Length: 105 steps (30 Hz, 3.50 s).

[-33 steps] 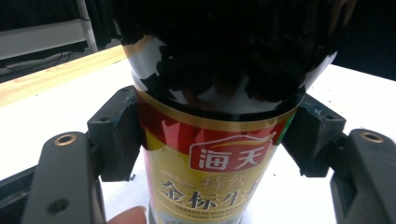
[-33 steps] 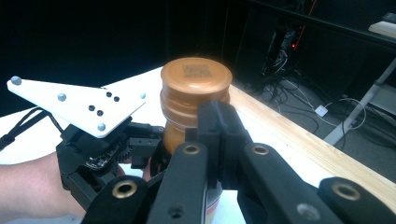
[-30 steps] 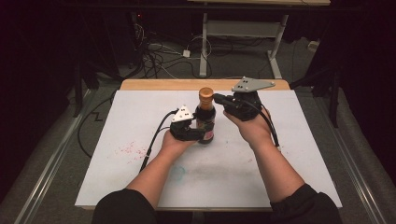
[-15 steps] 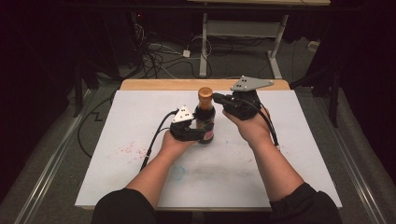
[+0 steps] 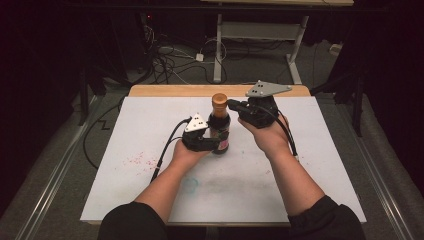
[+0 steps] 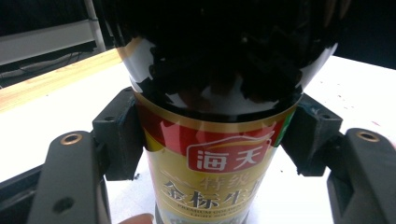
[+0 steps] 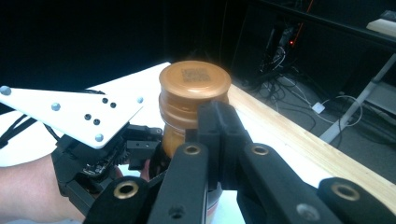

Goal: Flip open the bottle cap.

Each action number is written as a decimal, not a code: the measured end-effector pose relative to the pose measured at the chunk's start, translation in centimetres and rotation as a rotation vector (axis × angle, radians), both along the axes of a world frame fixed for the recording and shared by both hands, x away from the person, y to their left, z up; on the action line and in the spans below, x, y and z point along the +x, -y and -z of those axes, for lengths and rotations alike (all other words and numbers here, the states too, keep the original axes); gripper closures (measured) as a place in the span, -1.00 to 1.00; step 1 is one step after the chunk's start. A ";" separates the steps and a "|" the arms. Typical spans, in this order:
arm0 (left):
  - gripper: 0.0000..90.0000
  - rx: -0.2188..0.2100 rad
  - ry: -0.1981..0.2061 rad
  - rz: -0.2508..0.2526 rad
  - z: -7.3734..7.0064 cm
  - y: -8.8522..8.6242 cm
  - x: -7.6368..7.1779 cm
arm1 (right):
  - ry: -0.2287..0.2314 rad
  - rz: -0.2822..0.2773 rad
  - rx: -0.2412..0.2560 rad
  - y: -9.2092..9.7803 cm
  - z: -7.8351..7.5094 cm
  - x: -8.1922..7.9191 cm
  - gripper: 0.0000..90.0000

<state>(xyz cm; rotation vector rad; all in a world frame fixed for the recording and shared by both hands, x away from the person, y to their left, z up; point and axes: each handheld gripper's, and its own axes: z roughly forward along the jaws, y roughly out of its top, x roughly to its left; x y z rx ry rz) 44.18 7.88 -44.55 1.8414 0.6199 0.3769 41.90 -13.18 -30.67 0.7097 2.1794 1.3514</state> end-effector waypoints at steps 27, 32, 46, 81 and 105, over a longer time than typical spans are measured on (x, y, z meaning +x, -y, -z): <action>-0.34 0.004 0.001 -0.022 0.0 0.1 -0.1 | 0.010 0.018 -0.038 -0.5 -0.3 -0.2 1.00; -0.34 0.004 0.001 -0.019 0.1 0.0 -0.1 | 0.018 0.019 -0.046 -0.8 -0.4 -0.3 1.00; -0.35 0.010 0.014 -0.009 0.1 0.2 -0.1 | 0.038 0.042 0.012 1.0 -1.8 -0.8 1.00; -0.36 0.002 0.010 -0.012 0.2 0.2 -0.1 | -0.013 -0.009 -0.001 0.8 -0.2 -0.6 1.00; -0.36 0.002 0.008 -0.014 0.1 0.2 -0.2 | -0.023 -0.010 -0.040 0.2 -0.1 -0.1 1.00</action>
